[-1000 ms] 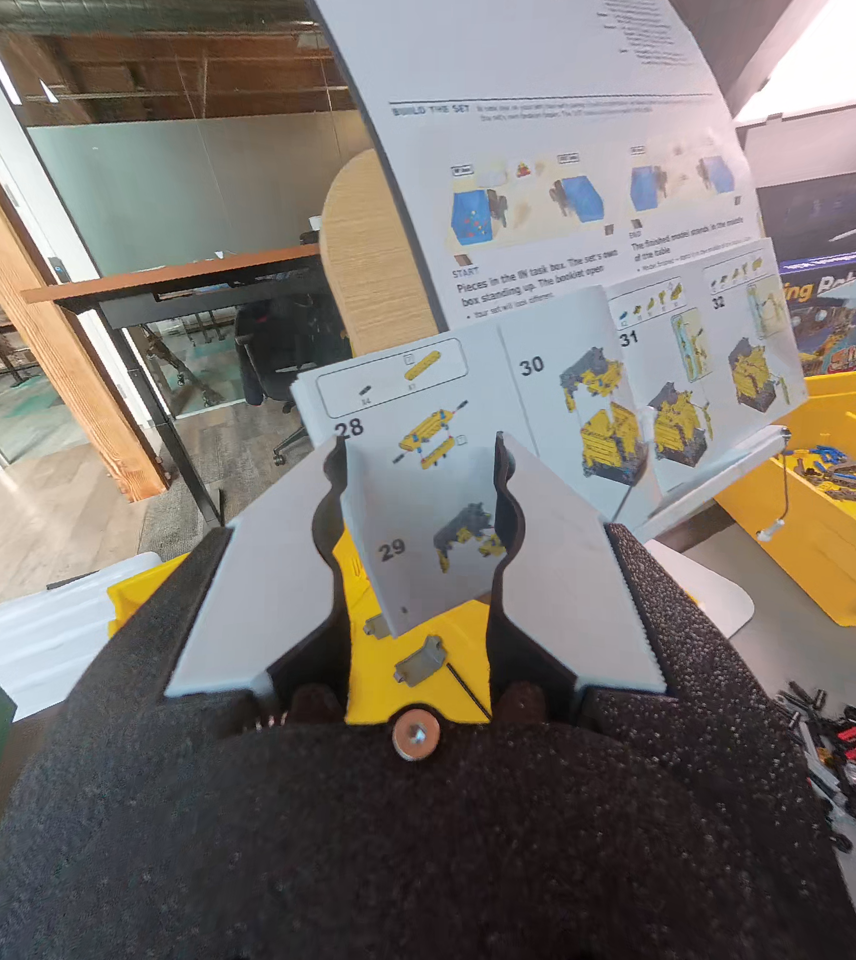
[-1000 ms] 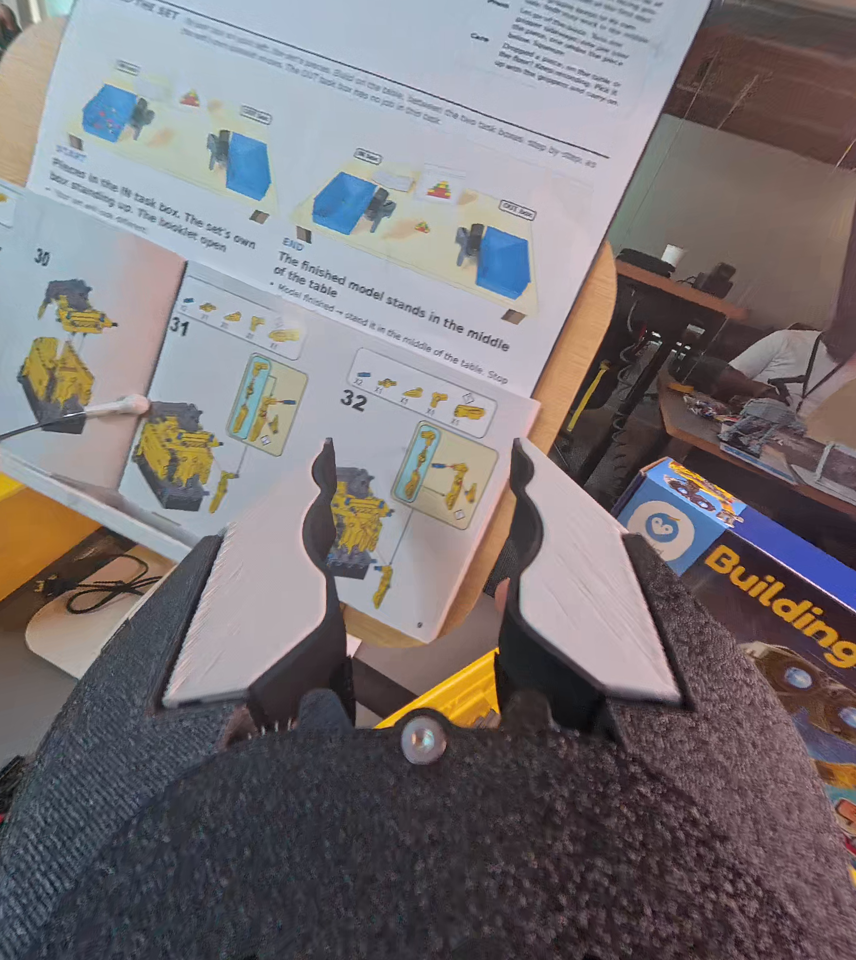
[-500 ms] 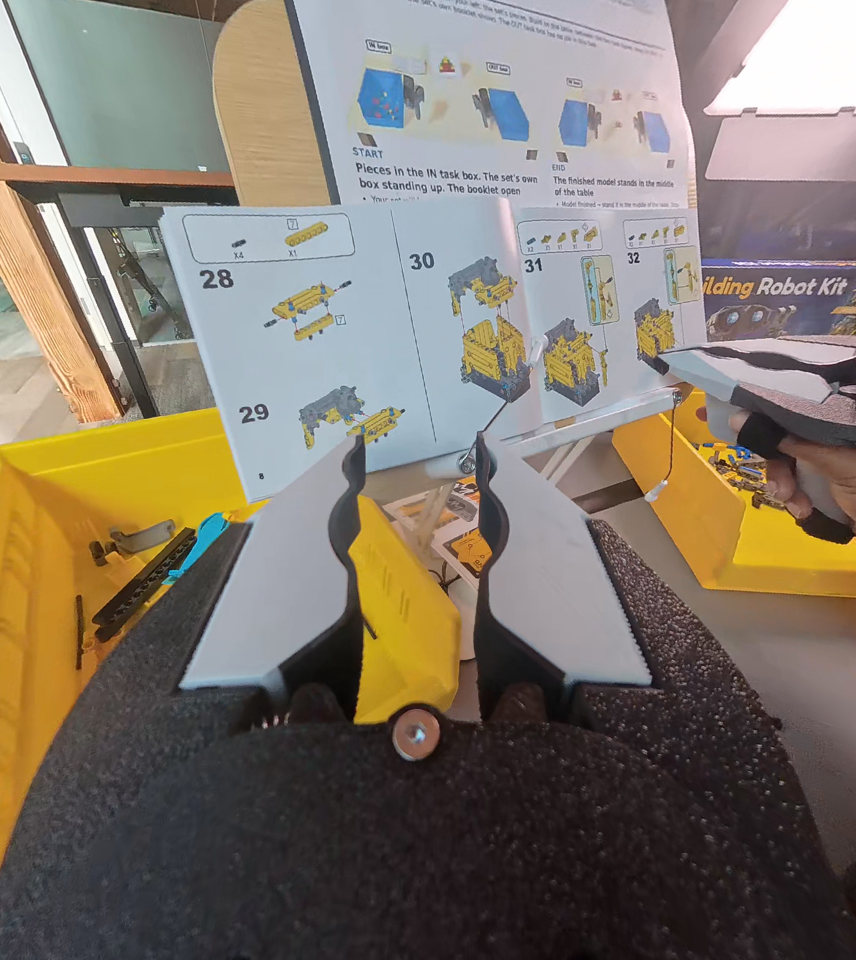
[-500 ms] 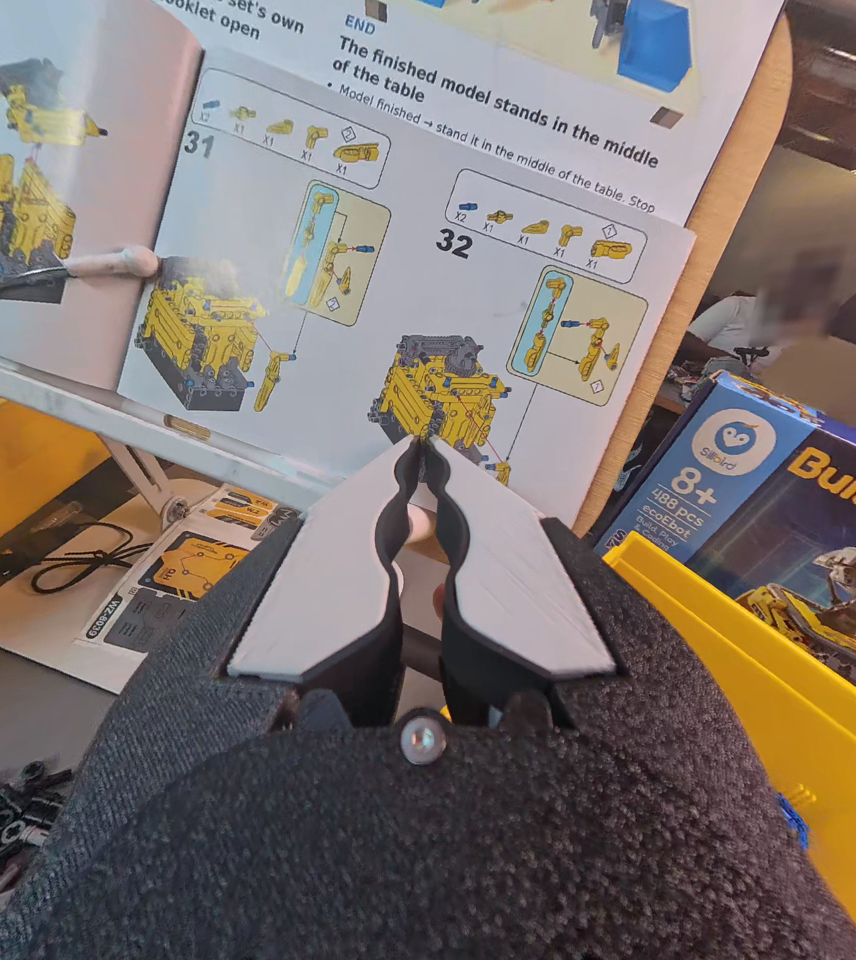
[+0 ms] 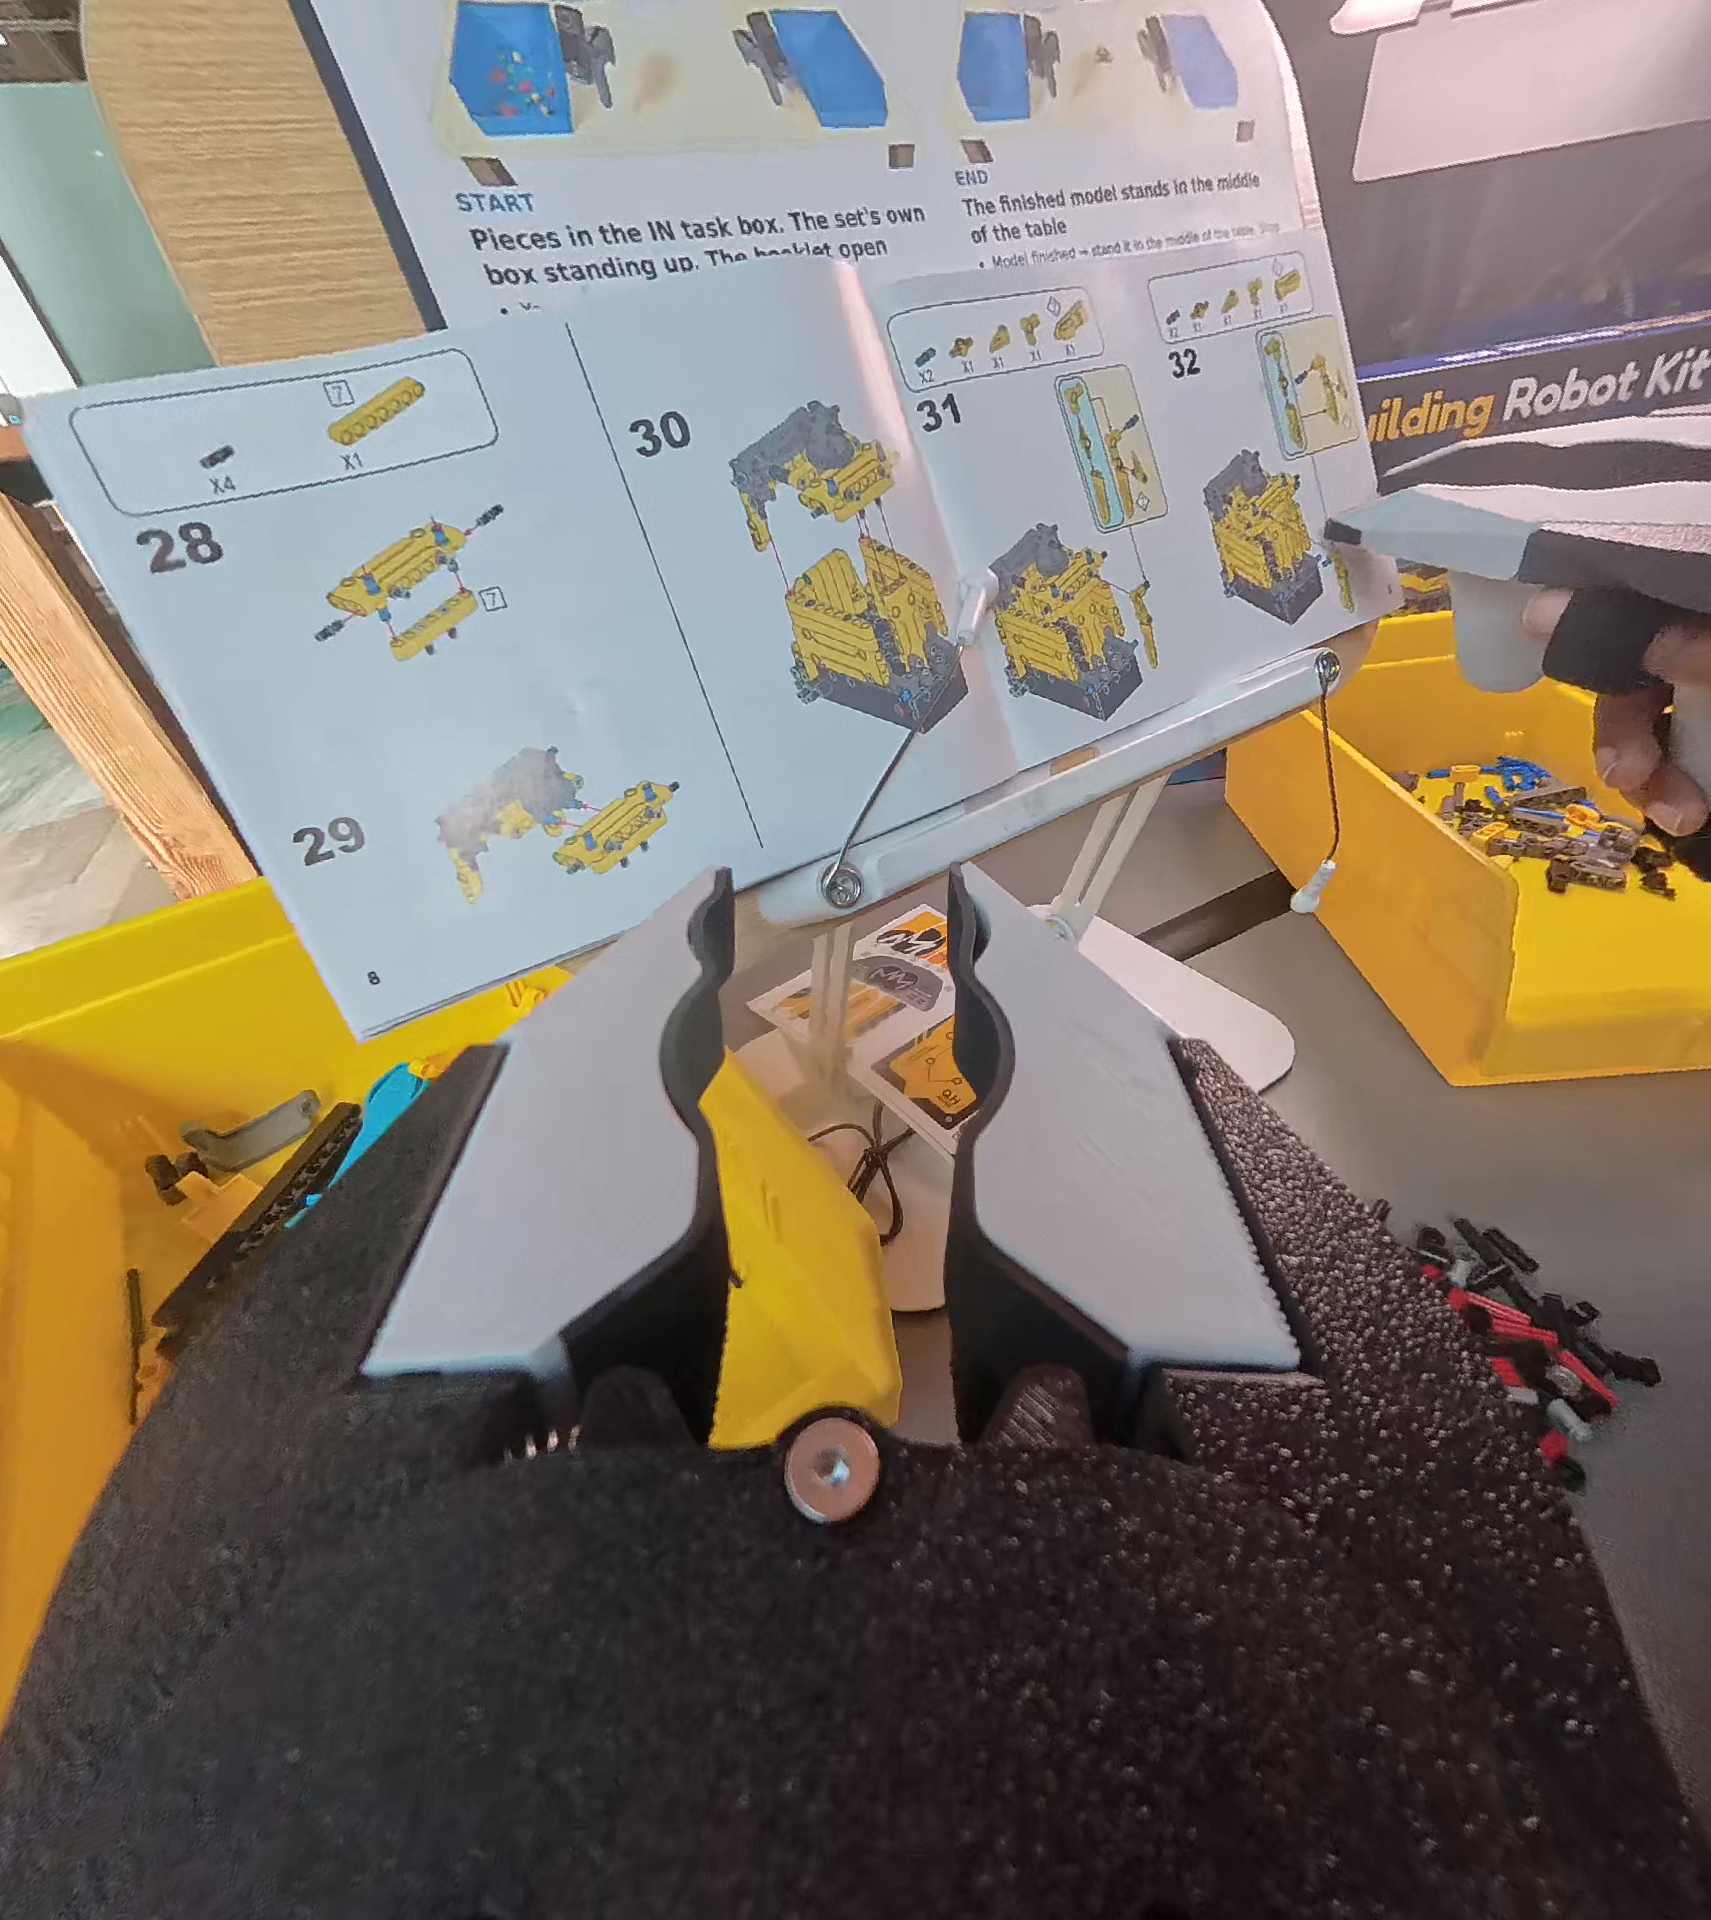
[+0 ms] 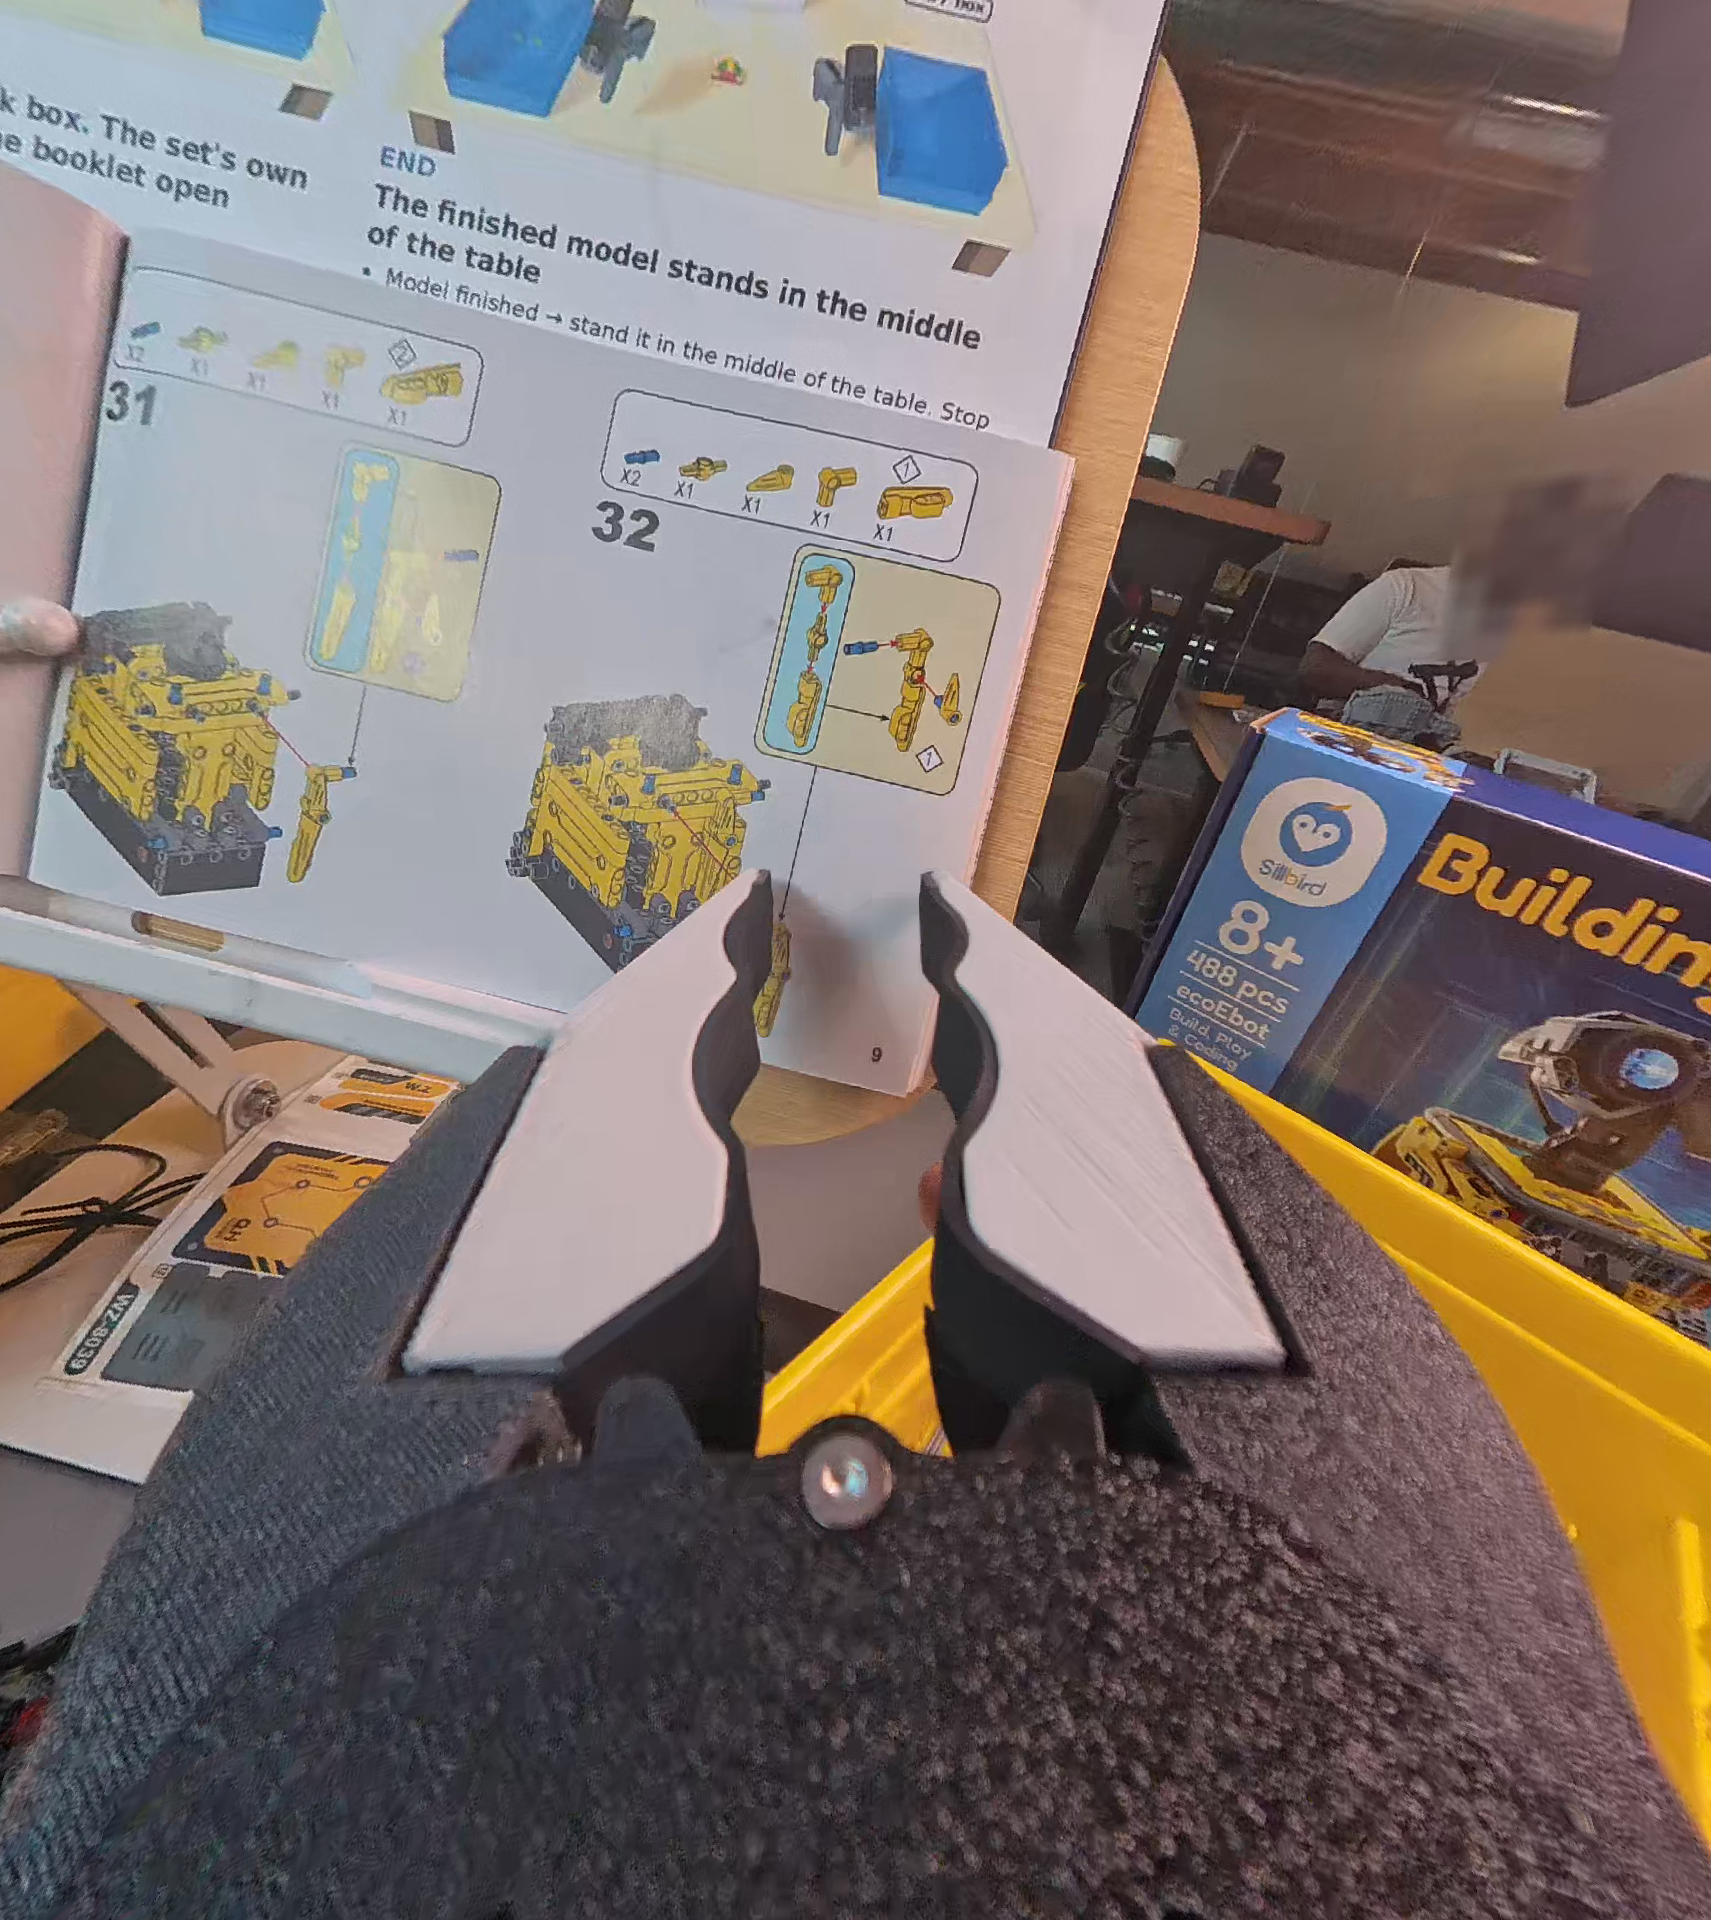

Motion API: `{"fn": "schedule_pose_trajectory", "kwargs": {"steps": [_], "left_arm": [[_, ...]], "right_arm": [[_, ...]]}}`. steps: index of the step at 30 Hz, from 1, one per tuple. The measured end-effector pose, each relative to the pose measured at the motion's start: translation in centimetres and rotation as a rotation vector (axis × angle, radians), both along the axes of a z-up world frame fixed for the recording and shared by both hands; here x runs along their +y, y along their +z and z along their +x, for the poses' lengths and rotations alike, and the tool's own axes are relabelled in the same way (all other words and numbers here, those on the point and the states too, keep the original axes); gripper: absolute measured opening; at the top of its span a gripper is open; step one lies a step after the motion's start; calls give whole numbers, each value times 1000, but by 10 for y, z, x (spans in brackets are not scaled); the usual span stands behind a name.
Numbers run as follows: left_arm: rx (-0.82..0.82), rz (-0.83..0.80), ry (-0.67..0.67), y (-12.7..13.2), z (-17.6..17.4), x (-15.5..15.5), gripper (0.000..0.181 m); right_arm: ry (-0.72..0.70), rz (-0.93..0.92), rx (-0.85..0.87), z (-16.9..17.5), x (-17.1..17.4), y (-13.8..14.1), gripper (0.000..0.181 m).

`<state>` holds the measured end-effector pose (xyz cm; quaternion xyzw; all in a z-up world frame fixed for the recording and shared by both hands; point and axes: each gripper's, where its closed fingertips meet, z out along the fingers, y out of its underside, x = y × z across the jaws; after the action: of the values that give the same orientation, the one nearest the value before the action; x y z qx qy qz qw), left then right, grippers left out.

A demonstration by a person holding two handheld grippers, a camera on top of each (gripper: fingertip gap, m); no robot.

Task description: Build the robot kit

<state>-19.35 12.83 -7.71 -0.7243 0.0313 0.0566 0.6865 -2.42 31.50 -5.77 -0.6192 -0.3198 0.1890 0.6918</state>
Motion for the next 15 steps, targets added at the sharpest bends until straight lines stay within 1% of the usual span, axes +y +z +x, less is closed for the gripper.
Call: {"fn": "schedule_pose_trajectory", "kwargs": {"steps": [2,4,6,7,9,10,12,14,15], "left_arm": [[80,-4,9,3,2,6,34],[164,-27,17,3,4,17,29],[226,-62,17,0,6,32,29],[251,-82,11,-1,8,40,29],[306,-127,35,-6,5,55,27],[333,-134,67,-6,-1,61,19],[357,-133,83,-6,-6,65,16],[290,-131,44,-9,-2,63,2],[213,-110,22,-10,0,61,2]], "right_arm": [[-1,-10,6,-2,-1,-1,43],[4,-25,-23,-8,-4,-4,62],[5,-33,-53,-15,-9,-9,77],[1,-30,-55,-16,-10,-9,81],[-6,-28,-71,-17,-11,-10,84],[-11,-27,-78,-17,-11,-12,84],[-17,-27,-85,-17,-10,-14,82],[-11,-42,-79,-16,-9,-17,81],[-5,-47,-73,-16,-9,-17,81]]}}
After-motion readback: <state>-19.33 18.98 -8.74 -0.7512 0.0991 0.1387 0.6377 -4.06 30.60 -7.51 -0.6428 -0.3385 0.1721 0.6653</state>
